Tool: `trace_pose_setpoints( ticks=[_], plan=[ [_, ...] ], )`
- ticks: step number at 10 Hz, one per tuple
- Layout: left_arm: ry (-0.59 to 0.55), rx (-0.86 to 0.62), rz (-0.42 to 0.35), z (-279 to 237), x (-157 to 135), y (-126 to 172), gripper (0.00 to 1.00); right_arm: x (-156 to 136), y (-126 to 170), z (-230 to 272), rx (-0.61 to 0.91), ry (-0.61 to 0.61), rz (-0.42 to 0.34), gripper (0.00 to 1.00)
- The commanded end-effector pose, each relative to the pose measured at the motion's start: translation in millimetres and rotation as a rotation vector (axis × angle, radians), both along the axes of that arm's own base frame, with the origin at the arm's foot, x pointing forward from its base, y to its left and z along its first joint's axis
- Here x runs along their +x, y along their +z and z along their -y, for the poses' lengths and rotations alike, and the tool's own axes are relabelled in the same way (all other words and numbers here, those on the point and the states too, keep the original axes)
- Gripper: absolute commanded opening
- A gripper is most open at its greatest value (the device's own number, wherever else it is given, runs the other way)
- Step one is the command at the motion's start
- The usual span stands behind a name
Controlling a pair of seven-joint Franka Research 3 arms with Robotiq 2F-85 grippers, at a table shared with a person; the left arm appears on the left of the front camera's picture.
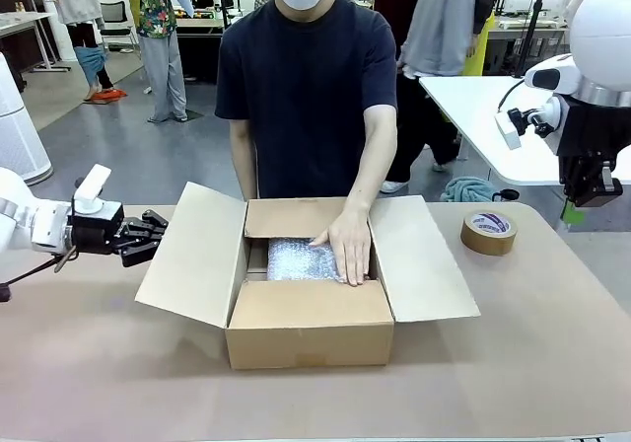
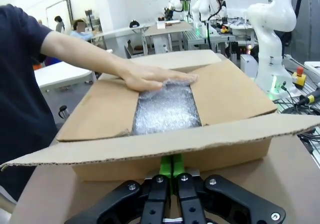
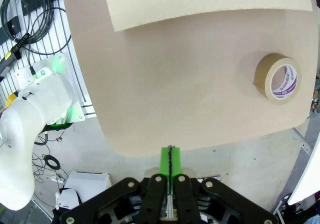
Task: Wrap the clocks to prevent damage.
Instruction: Push the right (or left) flap of the Package Box to close it.
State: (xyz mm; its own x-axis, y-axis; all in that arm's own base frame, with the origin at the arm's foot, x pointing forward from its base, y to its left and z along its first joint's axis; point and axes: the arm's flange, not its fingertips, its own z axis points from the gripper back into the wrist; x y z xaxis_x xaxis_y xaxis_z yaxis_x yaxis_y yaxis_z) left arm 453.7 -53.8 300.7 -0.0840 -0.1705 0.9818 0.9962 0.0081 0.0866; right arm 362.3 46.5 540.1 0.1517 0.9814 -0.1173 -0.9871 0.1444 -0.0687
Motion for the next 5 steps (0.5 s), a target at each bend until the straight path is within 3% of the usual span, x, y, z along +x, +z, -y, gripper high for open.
trace_pose_setpoints(
  ticks=[1,5],
  plan=[
    [0.002,-0.043,0.081,19.8,-2.1,1.8,0.00,1.1,-1.3,3.0,-0.009,0.020,0.010,0.01],
    [-0.041,-0.017,0.125,76.1,10.7,17.5,0.00,1.1,-1.3,3.0,-0.009,0.020,0.010,0.01]
  ],
)
